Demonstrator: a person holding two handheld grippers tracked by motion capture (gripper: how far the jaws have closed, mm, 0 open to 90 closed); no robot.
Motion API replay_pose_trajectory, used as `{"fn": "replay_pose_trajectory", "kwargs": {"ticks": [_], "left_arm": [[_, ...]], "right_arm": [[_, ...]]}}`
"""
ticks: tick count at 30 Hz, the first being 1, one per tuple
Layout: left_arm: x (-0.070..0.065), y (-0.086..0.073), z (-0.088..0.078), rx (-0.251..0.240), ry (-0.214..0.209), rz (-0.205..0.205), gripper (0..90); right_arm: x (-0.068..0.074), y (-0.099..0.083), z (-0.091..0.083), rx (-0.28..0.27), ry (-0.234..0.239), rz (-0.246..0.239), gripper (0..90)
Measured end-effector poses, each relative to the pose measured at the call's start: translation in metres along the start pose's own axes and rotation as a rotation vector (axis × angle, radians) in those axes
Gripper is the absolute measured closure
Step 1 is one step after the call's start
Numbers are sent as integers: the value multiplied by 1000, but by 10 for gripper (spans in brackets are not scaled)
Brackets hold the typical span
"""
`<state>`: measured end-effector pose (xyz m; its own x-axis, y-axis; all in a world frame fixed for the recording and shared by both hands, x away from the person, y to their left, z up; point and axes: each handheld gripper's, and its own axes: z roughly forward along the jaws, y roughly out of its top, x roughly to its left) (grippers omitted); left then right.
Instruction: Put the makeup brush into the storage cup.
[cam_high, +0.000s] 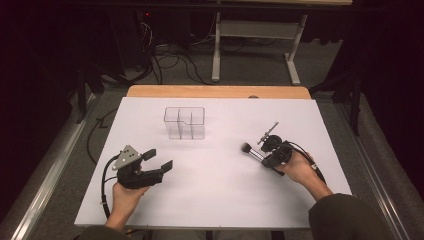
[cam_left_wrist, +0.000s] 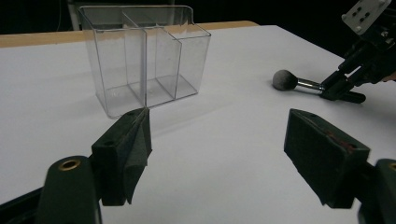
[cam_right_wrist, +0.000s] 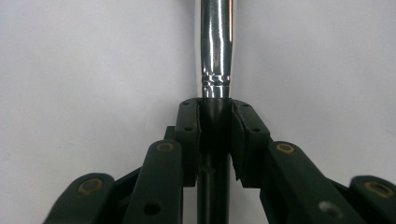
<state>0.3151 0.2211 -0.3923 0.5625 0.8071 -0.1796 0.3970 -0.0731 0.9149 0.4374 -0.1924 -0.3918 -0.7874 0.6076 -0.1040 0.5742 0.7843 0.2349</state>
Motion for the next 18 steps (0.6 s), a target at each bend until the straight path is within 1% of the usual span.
{"fn": "replay_pose_trajectory", "kwargs": {"ticks": [1, 3, 4, 5, 6, 7, 8, 9, 12, 14, 15, 16, 17, 18], "left_arm": [[0, 0, 0, -1, -1, -1, 234], [0, 0, 0, -2, -2, 1, 234], [0, 0, 0, -2, -3, 1, 234], [0, 0, 0, -3, -3, 0, 234], [0, 0, 0, -3, -4, 0, 234], [0, 0, 0, -2, -4, -1, 234], [-1, 0, 0, -2, -4, -3, 234], [-1, 0, 0, -1, -4, -3, 234], [-1, 0, 0, -2, -5, -3, 235], [0, 0, 0, -2, -6, -5, 235], [0, 0, 0, -1, -9, -9, 235], [0, 0, 0, -2, -14, -14, 235], [0, 1, -1, -4, -24, -20, 233], [0, 1, -1, -8, -27, -25, 232]], "right_arm": [[1, 0, -1, -5, -2, 15, 768], [2, -2, -3, -30, 3, 28, 768], [2, -3, -4, -45, 3, 24, 768], [3, -3, -6, -62, 7, 32, 768], [3, -3, -8, -72, 10, 23, 768], [5, -3, -11, -72, 11, 48, 768], [4, -4, -12, -86, 11, 28, 768], [6, -4, -14, -89, 17, 46, 768], [6, -6, -18, -124, 25, 45, 768], [6, -9, -20, -150, 36, 66, 768], [7, -10, -21, -162, 42, 78, 767], [7, -11, -22, -170, 44, 77, 768], [8, -12, -23, -180, 47, 91, 767], [8, -13, -24, -187, 47, 87, 768]]}}
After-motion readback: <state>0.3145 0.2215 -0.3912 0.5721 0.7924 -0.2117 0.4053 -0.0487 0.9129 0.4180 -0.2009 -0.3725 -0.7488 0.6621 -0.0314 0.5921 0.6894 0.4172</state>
